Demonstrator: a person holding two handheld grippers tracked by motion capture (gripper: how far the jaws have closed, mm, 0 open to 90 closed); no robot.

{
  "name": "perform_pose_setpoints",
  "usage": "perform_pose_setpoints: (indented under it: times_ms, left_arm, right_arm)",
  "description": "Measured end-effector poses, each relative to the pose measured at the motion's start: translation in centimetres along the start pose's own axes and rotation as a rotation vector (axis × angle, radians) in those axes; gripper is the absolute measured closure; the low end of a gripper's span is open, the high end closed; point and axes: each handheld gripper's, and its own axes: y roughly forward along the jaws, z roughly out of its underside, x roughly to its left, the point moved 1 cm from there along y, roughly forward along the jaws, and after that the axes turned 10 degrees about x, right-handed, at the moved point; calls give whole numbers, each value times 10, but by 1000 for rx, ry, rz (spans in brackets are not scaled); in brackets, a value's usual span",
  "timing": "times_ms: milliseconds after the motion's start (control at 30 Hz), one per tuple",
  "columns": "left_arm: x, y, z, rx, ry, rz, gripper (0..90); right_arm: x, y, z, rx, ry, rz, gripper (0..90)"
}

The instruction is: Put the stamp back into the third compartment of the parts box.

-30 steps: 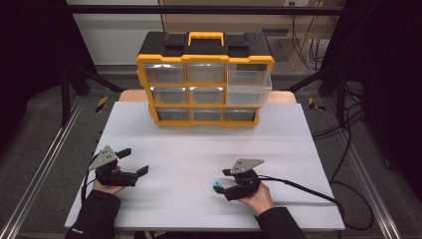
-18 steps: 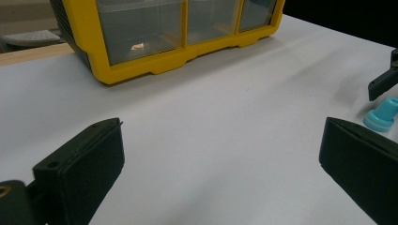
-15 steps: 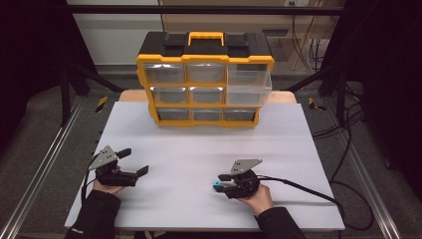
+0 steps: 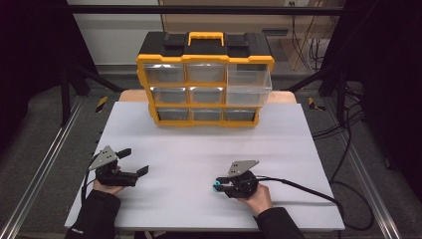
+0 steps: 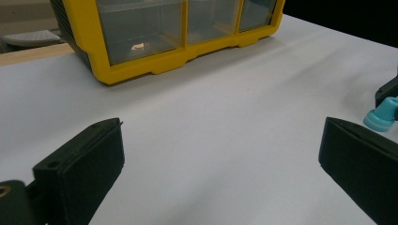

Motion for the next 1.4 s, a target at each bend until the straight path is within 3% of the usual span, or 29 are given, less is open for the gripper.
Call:
perform_pose_setpoints:
  times_ms: [667,1400]
  left_arm:
    - [0,0,0,0,1,-3,0]
    - [0,0,0,1,-1,-3,0]
  right_arm:
    - [-2,-5,-2,2,5,-3,728]
    - [-3,-36,-9,-56,24,25,729]
